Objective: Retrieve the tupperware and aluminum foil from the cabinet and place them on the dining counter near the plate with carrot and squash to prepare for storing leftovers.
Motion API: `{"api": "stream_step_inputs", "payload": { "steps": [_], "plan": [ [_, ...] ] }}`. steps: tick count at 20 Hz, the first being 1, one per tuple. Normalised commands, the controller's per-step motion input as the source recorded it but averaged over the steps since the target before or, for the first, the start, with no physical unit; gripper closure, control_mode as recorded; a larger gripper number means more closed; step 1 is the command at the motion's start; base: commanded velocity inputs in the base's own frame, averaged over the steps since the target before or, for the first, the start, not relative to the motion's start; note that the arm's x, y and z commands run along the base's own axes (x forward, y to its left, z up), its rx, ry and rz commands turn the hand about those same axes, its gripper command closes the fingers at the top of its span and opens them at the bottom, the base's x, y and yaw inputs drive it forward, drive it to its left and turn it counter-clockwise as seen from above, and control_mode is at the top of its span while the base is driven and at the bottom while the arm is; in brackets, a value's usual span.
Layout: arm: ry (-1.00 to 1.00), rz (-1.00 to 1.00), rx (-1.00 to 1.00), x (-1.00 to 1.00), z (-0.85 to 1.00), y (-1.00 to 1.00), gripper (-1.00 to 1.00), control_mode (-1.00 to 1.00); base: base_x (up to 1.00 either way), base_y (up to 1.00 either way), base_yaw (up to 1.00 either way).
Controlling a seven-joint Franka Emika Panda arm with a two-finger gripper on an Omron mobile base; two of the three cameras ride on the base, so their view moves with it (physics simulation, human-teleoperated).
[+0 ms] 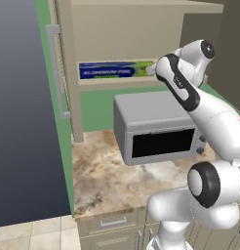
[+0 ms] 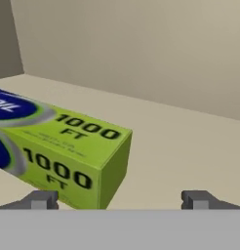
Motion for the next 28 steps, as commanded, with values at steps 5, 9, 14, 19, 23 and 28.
{"api": "stream_step_inputs", "payload": {
  "steps": [5,9,14,19,23,28],
  "plan": [
    [0.0,0.18,0.0,0.11,0.0,0.0,-1.0,-1.0,0.0,0.0,0.0],
    [0.0,0.24,0.0,0.1,0.0,0.0,-1.0,-1.0,0.0,0.0,0.0],
    [0.0,0.21,-0.03,0.19,0.0,0.03,-1.0,-1.0,0.0,0.0,0.0],
    [0.0,0.16,-0.05,0.32,0.0,0.13,-1.0,-1.0,0.0,0.0,0.0],
    [0.0,0.15,-0.08,0.3,0.0,0.23,-1.0,-1.0,0.0,0.0,0.0],
    [-0.01,0.16,-0.11,0.13,-0.01,0.32,-1.0,-1.0,0.0,0.0,0.0]
  ]
}}
